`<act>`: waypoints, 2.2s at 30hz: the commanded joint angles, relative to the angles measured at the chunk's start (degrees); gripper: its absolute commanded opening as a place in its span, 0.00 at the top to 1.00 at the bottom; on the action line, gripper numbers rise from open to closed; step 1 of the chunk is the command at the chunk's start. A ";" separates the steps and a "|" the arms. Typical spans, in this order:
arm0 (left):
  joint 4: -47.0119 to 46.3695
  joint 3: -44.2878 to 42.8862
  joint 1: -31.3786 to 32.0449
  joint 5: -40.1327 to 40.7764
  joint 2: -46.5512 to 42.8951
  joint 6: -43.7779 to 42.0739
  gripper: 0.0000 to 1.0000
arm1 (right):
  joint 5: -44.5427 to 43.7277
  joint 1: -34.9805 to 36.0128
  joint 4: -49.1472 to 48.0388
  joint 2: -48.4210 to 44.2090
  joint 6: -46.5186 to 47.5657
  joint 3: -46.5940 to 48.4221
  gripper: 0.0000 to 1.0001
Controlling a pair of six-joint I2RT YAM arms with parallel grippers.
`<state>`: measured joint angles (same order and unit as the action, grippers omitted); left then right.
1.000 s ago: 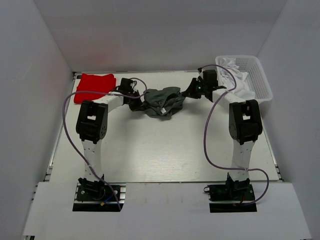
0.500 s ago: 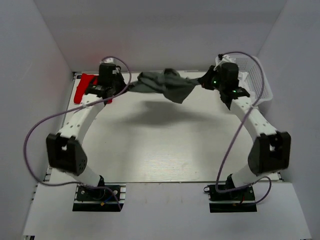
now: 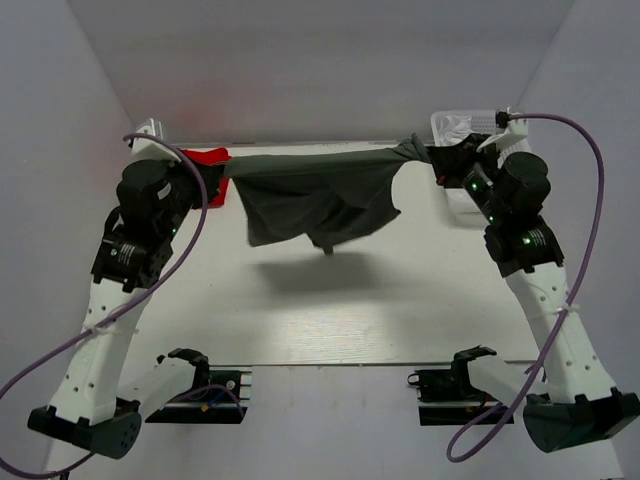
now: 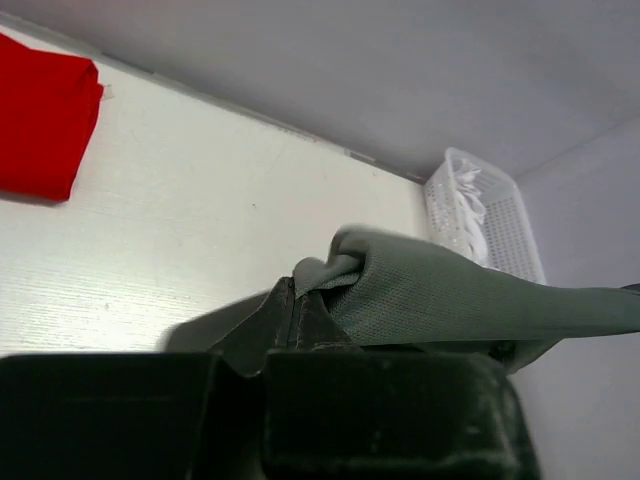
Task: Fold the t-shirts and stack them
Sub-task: Flatten out the tshirt
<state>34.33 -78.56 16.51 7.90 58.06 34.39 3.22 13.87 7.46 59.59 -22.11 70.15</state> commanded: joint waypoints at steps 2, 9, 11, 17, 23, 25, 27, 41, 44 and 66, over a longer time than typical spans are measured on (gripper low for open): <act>2.24 0.43 -2.54 6.69 -5.06 -1.52 1.00 | -4.91 -2.88 0.71 -5.00 1.72 -0.10 1.00; 2.76 -1.77 -2.54 3.88 -8.31 -2.05 1.00 | 0.29 -2.71 2.91 -11.23 2.25 1.57 1.00; 2.76 -2.46 -2.54 3.26 -9.45 -2.05 1.00 | 0.73 -2.80 3.95 -12.91 2.68 1.74 1.00; 3.99 -5.02 -2.54 -7.62 -14.29 -3.45 1.00 | 5.90 -2.88 9.58 -18.19 4.18 5.08 1.00; 3.99 -5.54 -2.54 -13.96 -19.64 -4.77 1.00 | 11.89 -2.88 8.44 -26.98 5.23 4.73 1.00; 4.52 -5.55 -2.54 -13.97 -20.52 -4.25 1.00 | 11.72 -2.88 9.06 -29.26 5.23 4.73 1.00; 4.52 -4.68 -2.54 -14.58 -21.67 -3.72 1.00 | 11.28 -2.88 9.06 -30.32 4.62 4.04 1.00; -9.25 20.90 -2.01 -19.85 -7.36 3.13 1.00 | 2.49 -2.97 1.25 -17.68 -3.73 -19.83 1.00; -13.56 23.28 -2.53 -19.33 -1.13 3.14 1.00 | 2.66 -2.79 -3.68 -10.94 -4.00 -24.51 1.00; -15.55 -14.22 -3.07 -15.09 59.61 -2.31 0.33 | -4.70 -4.11 -2.13 46.82 1.47 12.34 0.64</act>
<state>13.72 -86.06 14.20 -7.31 115.04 33.95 1.96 10.41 0.80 102.54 -20.49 75.35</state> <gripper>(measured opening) 0.622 0.306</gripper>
